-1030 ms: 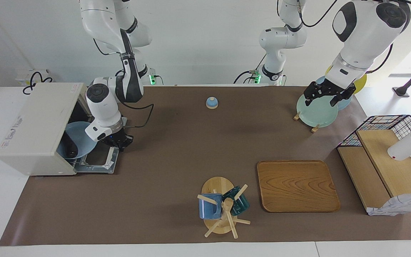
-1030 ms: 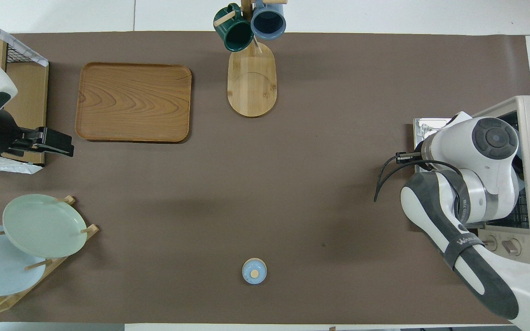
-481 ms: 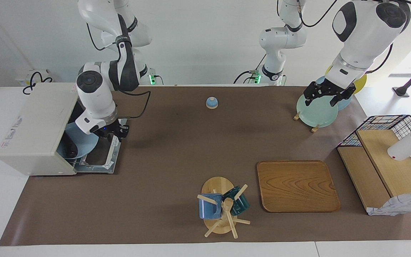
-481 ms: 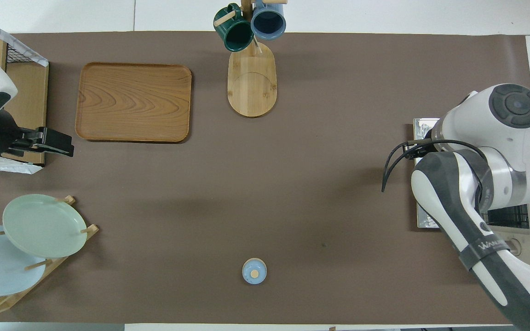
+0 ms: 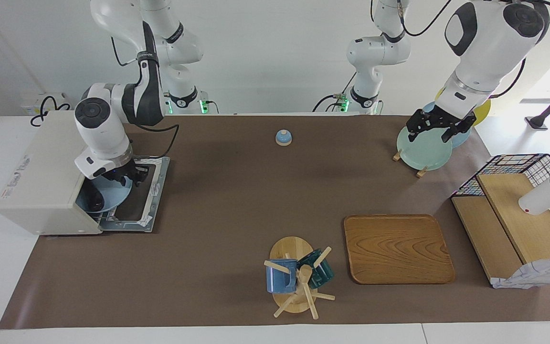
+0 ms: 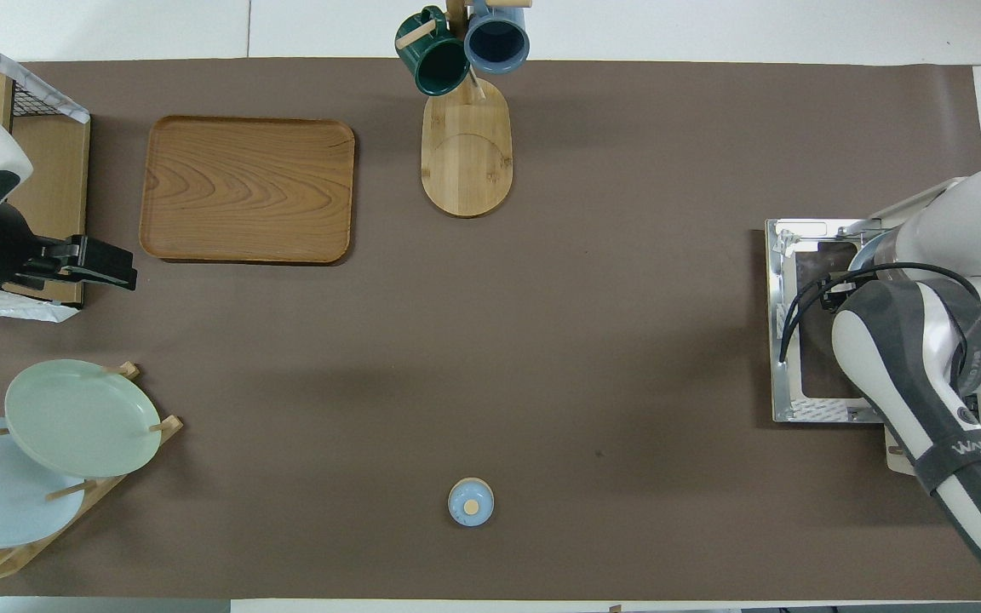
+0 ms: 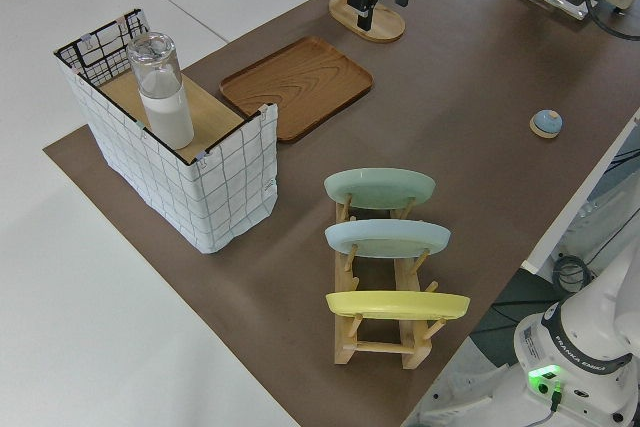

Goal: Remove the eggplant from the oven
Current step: 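Pull the eggplant out of the oven with the right gripper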

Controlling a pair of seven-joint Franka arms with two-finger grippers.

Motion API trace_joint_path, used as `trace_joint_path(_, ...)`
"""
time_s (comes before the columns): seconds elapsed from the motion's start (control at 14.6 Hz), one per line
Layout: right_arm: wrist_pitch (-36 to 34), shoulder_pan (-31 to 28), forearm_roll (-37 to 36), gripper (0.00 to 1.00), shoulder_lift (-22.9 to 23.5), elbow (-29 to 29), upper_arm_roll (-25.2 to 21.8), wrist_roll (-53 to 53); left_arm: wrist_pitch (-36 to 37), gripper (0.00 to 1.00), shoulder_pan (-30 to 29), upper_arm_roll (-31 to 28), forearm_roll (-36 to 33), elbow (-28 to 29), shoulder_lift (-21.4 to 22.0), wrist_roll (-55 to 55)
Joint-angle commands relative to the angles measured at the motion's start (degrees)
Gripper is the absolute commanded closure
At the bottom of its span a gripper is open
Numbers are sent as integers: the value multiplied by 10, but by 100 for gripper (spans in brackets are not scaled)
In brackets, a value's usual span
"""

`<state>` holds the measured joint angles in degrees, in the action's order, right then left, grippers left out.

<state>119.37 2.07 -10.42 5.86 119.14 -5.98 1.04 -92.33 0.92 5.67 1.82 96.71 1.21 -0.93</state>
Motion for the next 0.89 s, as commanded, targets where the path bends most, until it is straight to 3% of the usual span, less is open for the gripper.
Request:
trace_joint_path(0.0, 41, -9, -7, 79, -24, 48, 4, -29, 5, 0, -6, 2, 2, -2, 3, -4)
trace_joint_path(0.07, 39, -9, -7, 100, -24, 48, 4, -38, 5, 0, -6, 2, 2, -2, 3, -4)
trace_joint_path(0.27, 27, 0, -25, 100, -23, 40, 10, -39, 5, 0, -6, 2, 2, -2, 3, -4)
trace_joint_path(0.48, -2, 59, -30, 100, -17, 11, 17, 8, 5, 0, -6, 2, 2, -2, 3, -4)
trace_joint_path(0.69, -41, 155, -22, 100, -3, -36, 18, 111, 5, 0, -6, 2, 2, -2, 3, -4)
trace_joint_path(0.82, -79, 220, 6, 100, 39, -101, 18, 195, 5, 0, -6, 2, 2, -2, 3, -4)
